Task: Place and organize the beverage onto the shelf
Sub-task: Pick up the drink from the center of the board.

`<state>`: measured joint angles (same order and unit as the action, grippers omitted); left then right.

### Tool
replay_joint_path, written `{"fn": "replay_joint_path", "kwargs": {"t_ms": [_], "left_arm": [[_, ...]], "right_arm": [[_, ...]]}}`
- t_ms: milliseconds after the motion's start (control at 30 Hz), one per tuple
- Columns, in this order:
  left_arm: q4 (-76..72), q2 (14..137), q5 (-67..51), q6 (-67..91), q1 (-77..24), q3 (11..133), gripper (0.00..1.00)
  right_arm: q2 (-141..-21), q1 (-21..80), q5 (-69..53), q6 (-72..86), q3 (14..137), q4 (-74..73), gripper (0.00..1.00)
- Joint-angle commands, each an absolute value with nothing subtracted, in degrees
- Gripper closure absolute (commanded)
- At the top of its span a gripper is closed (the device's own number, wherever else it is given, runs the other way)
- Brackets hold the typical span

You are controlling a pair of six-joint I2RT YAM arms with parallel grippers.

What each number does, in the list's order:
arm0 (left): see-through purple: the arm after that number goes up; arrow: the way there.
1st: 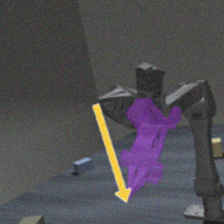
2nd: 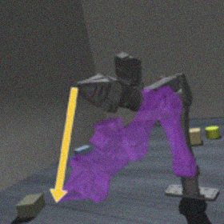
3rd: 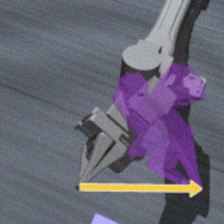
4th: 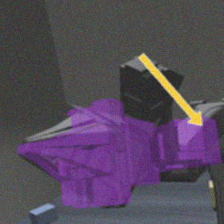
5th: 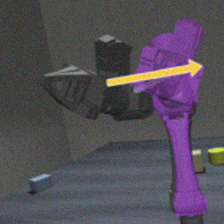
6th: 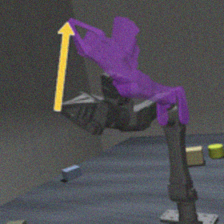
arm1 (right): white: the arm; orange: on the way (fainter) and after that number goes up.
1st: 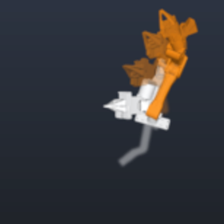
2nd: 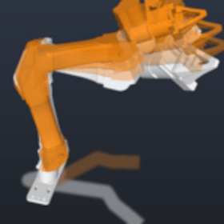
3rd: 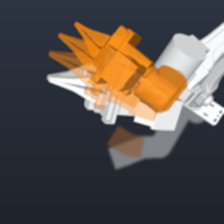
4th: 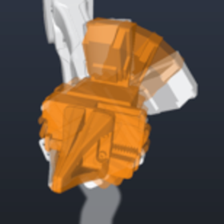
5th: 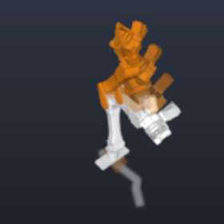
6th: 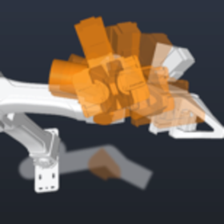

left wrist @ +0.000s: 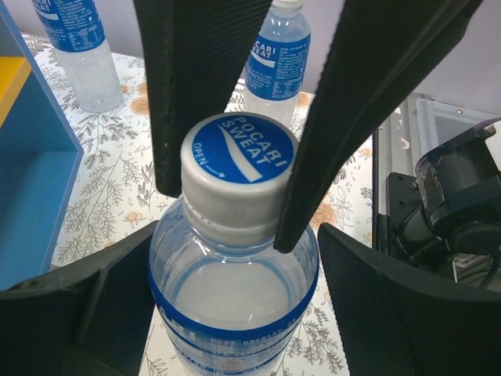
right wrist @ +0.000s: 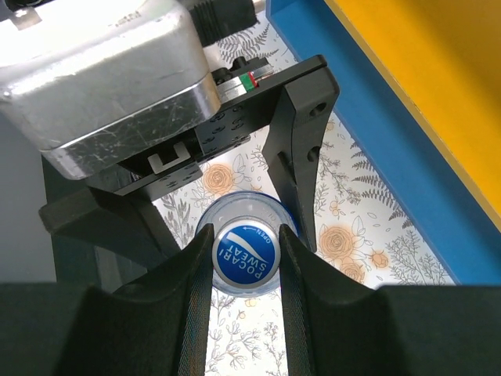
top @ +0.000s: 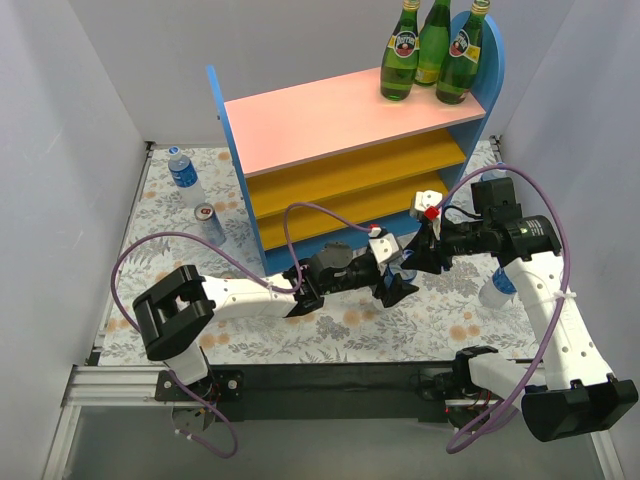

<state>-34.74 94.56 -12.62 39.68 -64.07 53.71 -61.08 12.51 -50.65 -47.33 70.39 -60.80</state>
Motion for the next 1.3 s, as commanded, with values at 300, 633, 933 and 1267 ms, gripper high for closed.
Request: {"fn": "replay_joint_path", "kwargs": {"t_ms": [300,633,933,1267], "left_arm": [[-33.1,92.5,-13.6,39.9,-63.8,55.9,1.0],[-35.7,86.2,-10.2,48.5,-63.5,50.2,1.0],[-33.1,77.9,-2.9,55.1,-63.1,48.5,1.0],[-27.2,78.7,8.5,61.3,-63.1,59.0,1.0]], "right_arm": [[-60.4,12.9,-53.2,-45.5,71.9,-58.4,0.99],[-58.2,12.0,-49.6,-40.9,74.1,-57.9,0.16],[-51.2,8.5,-51.4,-44.2,62.3,-55.2,0.07],[-49.6,8.5,-60.4,-38.6,51.9,-39.6,0.03]]}}
